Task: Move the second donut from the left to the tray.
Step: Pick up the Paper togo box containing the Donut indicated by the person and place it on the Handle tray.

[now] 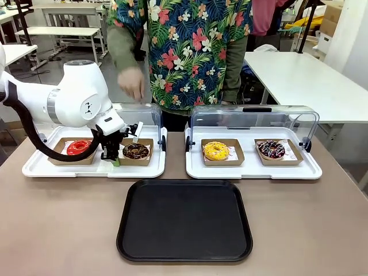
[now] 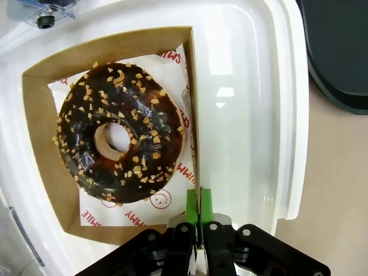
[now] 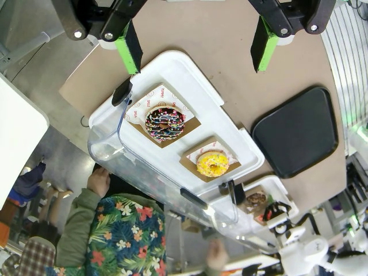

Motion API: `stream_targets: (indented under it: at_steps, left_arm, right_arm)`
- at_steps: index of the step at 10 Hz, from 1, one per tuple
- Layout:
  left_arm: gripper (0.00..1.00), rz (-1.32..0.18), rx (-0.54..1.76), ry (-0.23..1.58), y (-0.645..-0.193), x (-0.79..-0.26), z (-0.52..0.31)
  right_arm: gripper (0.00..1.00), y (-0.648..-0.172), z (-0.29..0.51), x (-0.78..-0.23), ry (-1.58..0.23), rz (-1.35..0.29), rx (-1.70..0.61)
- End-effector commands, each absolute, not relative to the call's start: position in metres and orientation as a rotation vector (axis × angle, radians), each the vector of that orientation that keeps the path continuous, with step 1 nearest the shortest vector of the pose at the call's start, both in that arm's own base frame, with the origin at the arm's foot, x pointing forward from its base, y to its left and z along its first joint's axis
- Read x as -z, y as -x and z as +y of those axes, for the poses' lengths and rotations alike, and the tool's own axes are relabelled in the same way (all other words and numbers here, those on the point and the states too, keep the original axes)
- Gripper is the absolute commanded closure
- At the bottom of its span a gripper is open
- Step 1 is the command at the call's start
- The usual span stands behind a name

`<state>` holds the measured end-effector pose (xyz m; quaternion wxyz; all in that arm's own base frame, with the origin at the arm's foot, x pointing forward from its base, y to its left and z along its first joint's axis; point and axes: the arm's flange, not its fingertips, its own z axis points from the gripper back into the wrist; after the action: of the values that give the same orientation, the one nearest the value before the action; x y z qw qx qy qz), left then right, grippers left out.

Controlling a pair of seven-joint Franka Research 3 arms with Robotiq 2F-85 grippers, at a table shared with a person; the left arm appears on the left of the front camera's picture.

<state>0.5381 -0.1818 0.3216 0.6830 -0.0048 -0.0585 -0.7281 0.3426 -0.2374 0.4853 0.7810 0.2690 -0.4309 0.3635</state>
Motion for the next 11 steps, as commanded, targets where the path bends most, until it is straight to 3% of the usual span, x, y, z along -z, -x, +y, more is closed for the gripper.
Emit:
stream_targets:
  at_steps: [1, 11]
  left_arm:
    - [0.98, -0.131, 1.633, 0.011, -0.538, -0.322, -0.182]
    - [0.98, -0.232, 1.527, -0.142, -0.401, -0.403, -0.247]
  right_arm:
    - [0.00, -0.346, -0.239, -0.485, -0.581, -0.974, -0.800]
    - [0.00, -0.346, -0.239, -0.485, -0.581, -0.974, -0.800]
